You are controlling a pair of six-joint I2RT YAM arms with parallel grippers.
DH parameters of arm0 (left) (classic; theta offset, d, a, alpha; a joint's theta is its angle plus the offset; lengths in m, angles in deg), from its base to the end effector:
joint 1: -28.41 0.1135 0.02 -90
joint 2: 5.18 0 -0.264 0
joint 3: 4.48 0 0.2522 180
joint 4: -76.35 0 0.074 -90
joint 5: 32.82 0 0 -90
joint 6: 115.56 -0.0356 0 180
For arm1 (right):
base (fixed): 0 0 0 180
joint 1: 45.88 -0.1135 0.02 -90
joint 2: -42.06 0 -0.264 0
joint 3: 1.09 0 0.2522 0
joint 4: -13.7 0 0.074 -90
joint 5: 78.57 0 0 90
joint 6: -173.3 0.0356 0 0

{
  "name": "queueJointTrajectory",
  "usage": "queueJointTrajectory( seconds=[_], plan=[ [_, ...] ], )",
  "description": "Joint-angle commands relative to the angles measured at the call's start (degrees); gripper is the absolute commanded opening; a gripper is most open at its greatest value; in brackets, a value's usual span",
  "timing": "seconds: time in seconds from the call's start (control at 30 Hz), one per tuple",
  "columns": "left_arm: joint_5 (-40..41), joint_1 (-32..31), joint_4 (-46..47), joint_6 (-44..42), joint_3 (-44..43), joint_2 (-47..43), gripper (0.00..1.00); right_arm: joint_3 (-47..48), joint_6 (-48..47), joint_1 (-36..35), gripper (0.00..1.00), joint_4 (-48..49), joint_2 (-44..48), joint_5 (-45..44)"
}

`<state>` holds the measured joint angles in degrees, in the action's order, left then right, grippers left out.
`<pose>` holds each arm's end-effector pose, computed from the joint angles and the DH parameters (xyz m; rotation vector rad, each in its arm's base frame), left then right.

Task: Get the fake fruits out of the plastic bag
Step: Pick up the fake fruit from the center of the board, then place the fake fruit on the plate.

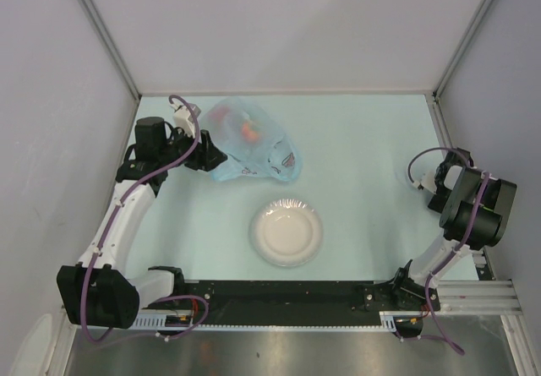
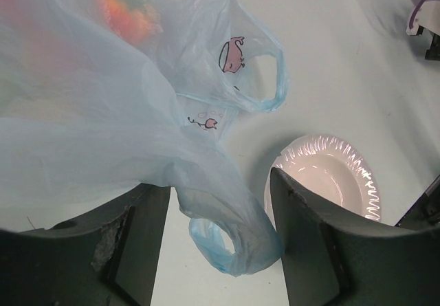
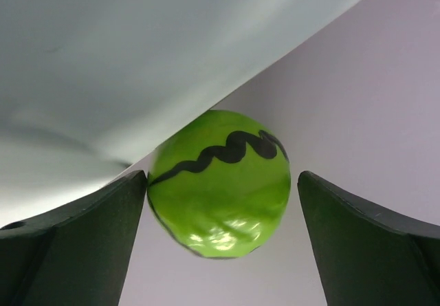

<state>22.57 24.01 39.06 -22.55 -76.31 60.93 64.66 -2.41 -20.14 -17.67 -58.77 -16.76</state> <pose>0.2497 -0.0395 0.3259 0.3842 2.0575 -0.7156 0.2792 -0.1533 0.1313 1.2863 -2.5258 0.8879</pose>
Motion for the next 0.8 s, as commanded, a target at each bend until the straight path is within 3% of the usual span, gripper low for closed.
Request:
queueJointTrajectory(
  seconds=[0.0,0.03,0.17,0.23,0.3,0.53,0.67,0.77],
  plan=[
    [0.2,-0.3,0.5,-0.5,-0.7,-1.2,0.65,1.5,-1.5,0.4,0.94,2.5,-0.3,-1.0],
    [0.2,-0.3,0.5,-0.5,-0.6,-1.3,0.65,1.5,-1.2,0.4,0.92,2.2,-0.2,-1.0],
    [0.2,-0.3,0.7,-0.5,-0.2,-1.8,0.65,1.5,0.2,-1.0,0.65,-1.8,2.1,-0.7],
    [0.2,-0.3,0.7,-0.7,0.1,-2.0,0.65,1.5,1.5,-4.7,0.61,-3.8,5.9,0.1],
    [0.2,-0.3,0.9,-0.6,0.6,-2.3,0.65,1.5,4.1,-8.1,0.59,-6.8,8.7,2.2],
    [0.7,-0.3,1.1,-0.6,1.2,-3.1,0.65,3.7,17.1,-31.3,0.57,-16.4,19.3,8.5],
    [1.5,0.0,0.6,-1.2,2.1,-4.6,0.65,9.7,30.0,-46.5,0.56,-24.9,20.6,21.6],
    [1.9,0.6,-0.2,-1.2,2.6,-5.5,0.65,14.4,38.5,-52.8,0.55,-26.7,20.4,33.6]
  ],
)
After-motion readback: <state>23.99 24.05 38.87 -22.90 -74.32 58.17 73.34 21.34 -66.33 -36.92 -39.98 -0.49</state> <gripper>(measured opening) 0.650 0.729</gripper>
